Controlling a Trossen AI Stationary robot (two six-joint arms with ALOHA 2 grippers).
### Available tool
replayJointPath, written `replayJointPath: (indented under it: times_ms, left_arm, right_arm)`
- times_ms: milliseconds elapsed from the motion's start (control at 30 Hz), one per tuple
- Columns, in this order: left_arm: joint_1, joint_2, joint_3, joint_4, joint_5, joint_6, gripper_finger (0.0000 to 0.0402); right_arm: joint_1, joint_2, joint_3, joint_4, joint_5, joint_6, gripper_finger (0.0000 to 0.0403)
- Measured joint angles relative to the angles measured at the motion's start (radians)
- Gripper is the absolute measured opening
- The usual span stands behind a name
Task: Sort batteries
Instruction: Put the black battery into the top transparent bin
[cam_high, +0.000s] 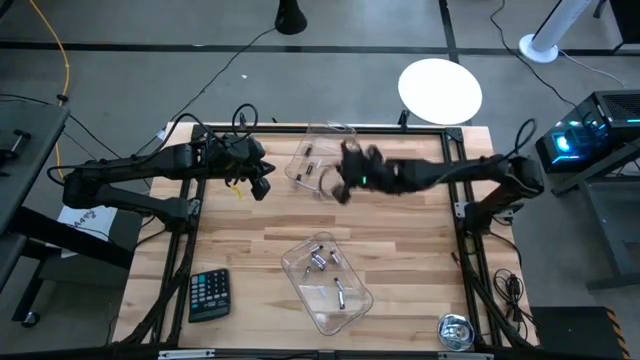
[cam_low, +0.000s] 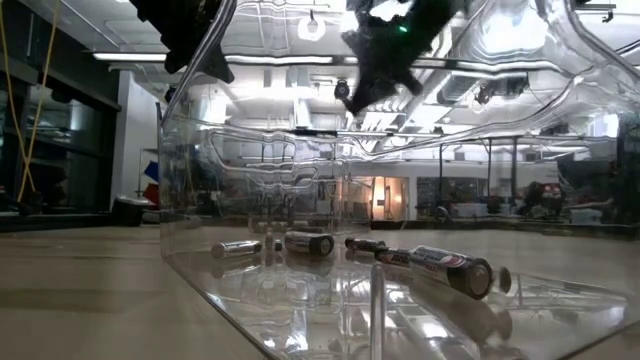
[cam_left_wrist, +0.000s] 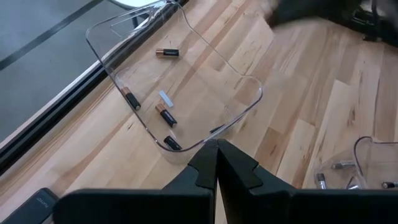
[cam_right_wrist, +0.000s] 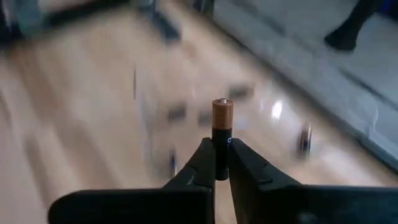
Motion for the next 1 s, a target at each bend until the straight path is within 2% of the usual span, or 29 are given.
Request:
replayJointPath:
  times_ms: [100, 167, 267, 367, 500, 600, 733, 833, 933, 1000]
  left_arm:
    - [0.000, 0.000, 0.000, 0.000, 0.000, -0.001, 0.0000]
    - [0.000, 0.000, 0.000, 0.000, 0.000, -0.008, 0.0000]
    - [0.000, 0.000, 0.000, 0.000, 0.002, -0.008, 0.0000]
    - [0.000, 0.000, 0.000, 0.000, 0.002, -0.008, 0.0000]
    - [0.000, 0.000, 0.000, 0.000, 0.003, -0.008, 0.0000]
    - [0.000, 0.000, 0.000, 0.000, 0.003, -0.008, 0.0000]
    - [0.000, 0.000, 0.000, -0.002, 0.003, -0.008, 0.0000]
    - [0.000, 0.000, 0.000, -0.002, 0.000, -0.008, 0.0000]
    - [0.000, 0.000, 0.000, -0.001, -0.004, -0.005, 0.0000]
    - [0.000, 0.000, 0.000, 0.000, -0.007, 0.005, 0.0000]
  right_arm:
    - [-0.095, 0.018, 0.036, 0.098, -0.029, -0.009, 0.0013]
    - [-0.154, 0.041, 0.051, 0.099, -0.054, 0.031, 0.0032]
    - [-0.215, 0.088, 0.057, 0.094, -0.136, 0.157, 0.0080]
    - [-0.226, 0.147, 0.057, 0.113, -0.182, 0.272, 0.0137]
    - [-0.221, 0.176, 0.057, 0.124, -0.212, 0.245, 0.0202]
    - [-0.215, 0.135, 0.058, -0.040, -0.250, 0.204, 0.0228]
    - [-0.167, 0.034, 0.056, -0.449, -0.123, 0.213, 0.0232]
    - [-0.084, -0.072, -0.008, -0.625, -0.084, 0.276, 0.0229]
    - [0.035, -0.213, -0.135, -0.691, -0.154, 0.431, 0.0229]
    - [0.132, -0.288, -0.253, -0.739, -0.243, 0.613, 0.0228]
